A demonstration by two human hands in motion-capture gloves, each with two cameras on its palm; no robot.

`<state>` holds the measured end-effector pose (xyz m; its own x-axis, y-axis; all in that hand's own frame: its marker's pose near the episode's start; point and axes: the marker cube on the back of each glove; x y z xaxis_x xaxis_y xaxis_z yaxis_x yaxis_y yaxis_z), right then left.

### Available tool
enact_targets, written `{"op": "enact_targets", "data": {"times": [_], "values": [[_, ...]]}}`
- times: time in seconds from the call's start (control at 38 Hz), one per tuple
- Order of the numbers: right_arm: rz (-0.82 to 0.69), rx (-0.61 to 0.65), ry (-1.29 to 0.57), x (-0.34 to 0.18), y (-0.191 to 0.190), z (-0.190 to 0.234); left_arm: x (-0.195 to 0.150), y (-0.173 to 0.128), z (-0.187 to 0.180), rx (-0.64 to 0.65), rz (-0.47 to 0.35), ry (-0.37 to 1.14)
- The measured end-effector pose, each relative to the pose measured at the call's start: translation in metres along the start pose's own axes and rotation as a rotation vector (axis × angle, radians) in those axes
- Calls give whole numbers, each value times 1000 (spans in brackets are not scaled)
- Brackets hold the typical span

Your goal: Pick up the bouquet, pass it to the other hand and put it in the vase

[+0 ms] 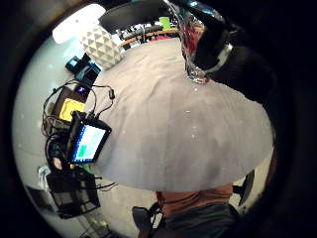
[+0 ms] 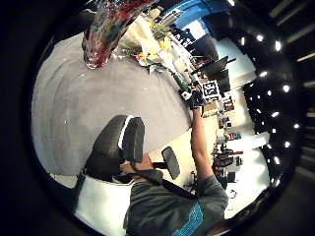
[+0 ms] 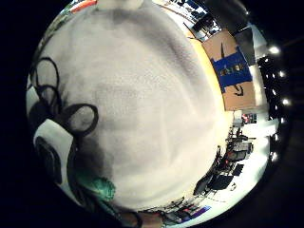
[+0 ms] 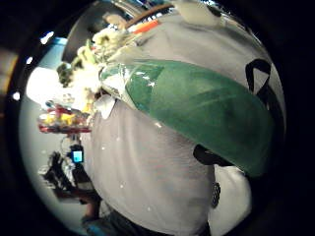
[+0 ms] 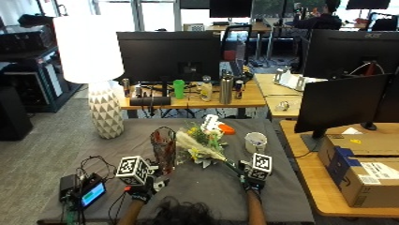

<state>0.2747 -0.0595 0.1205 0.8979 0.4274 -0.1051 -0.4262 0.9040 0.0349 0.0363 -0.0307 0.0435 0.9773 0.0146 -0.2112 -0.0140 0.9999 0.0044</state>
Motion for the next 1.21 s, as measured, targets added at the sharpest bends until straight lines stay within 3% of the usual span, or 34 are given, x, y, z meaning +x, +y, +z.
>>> {"op": "enact_targets", "data": {"times": [0.18, 0.34, 0.55, 0.68, 0.97, 1.13, 1.21], "values": [[16, 136, -154, 0, -8, -12, 8, -9, -23, 43, 13, 32], [22, 227, -410, -14, 8, -59, 31, -23, -51, 98, 79, 119], [-95, 295, -821, -55, 33, -115, 83, -51, -80, 75, 220, 404], [-234, 300, -1036, -92, 45, -137, 124, -80, -92, 23, 330, 585], [-484, 174, -1306, -179, 89, -169, 184, -114, -104, -85, 415, 1003], [-610, 74, -1403, -222, 106, -164, 199, -116, -107, -76, 497, 1160], [-732, 137, -1370, -236, 102, -158, 194, -124, -106, -21, 539, 1222]]}}
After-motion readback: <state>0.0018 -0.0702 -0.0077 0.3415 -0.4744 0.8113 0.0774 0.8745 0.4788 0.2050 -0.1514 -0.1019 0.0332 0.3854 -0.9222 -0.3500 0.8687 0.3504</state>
